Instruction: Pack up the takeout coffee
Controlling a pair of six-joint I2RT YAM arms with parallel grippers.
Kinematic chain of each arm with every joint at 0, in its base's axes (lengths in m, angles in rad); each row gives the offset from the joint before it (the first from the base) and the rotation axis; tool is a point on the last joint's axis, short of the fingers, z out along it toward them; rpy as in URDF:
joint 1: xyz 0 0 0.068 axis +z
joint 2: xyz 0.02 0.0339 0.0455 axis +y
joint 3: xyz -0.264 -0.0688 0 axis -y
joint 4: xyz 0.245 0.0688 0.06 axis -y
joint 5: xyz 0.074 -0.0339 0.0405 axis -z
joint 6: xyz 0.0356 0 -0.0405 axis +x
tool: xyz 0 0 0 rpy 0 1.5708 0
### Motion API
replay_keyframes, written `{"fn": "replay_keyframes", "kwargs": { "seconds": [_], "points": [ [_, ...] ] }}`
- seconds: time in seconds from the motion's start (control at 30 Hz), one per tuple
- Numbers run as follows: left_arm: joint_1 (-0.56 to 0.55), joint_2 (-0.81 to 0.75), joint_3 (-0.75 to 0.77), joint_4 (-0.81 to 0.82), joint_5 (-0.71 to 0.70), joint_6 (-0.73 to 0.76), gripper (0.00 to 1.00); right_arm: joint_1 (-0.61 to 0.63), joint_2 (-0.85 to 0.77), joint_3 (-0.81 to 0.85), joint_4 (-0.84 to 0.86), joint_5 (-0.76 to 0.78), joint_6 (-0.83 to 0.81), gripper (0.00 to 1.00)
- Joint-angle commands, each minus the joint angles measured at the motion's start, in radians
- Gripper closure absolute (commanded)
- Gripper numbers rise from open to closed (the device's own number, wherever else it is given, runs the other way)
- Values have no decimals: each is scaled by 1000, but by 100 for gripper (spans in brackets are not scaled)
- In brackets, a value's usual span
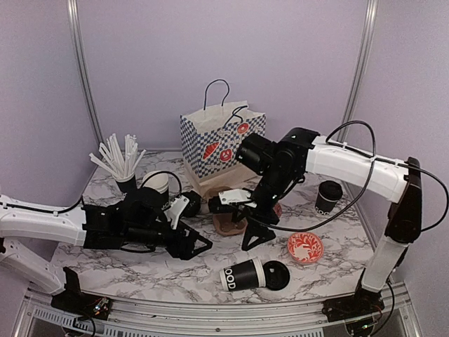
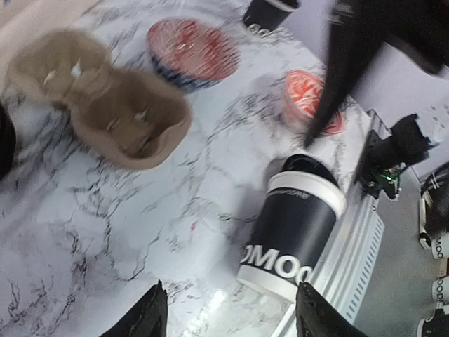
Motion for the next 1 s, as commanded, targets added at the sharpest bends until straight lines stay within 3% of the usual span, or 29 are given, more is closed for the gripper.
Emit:
{"fn": "replay_keyframes", "kwargs": {
  "seconds": [0.0, 0.3, 0.4, 0.47, 0.5, 0.97],
  "points": [
    [-106, -89, 29, -60, -163, 245, 31, -127, -176, -119, 87, -33, -6, 1],
    [-257, 240, 309, -279, -186, 454, 23, -397, -393, -371, 169, -115, 8, 1],
    [-284, 318, 379, -320, -110, 459, 22, -445, -439, -429, 184, -107, 11, 1],
    [-299, 362, 426, -361, -58, 459, 4, -463, -459, -455, 187, -104, 11, 1],
    [-309, 381, 439, -376, -36, 459, 1, -467, -467, -466, 190, -104, 11, 1],
    [-378, 539, 538, -492, 62, 577, 8, -476, -439, -492, 219, -135, 11, 2]
  ]
}}
